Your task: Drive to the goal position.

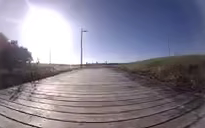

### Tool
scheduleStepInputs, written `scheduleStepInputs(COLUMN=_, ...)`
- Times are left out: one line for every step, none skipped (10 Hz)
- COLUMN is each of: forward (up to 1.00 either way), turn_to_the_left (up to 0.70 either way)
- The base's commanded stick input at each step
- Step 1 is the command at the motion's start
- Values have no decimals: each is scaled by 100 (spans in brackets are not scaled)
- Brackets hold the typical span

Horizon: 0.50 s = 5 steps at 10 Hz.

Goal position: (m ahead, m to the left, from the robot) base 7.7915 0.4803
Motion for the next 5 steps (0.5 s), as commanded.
scheduleStepInputs(forward=70, turn_to_the_left=0)
scheduleStepInputs(forward=70, turn_to_the_left=0)
scheduleStepInputs(forward=70, turn_to_the_left=0)
scheduleStepInputs(forward=70, turn_to_the_left=0)
scheduleStepInputs(forward=70, turn_to_the_left=0)
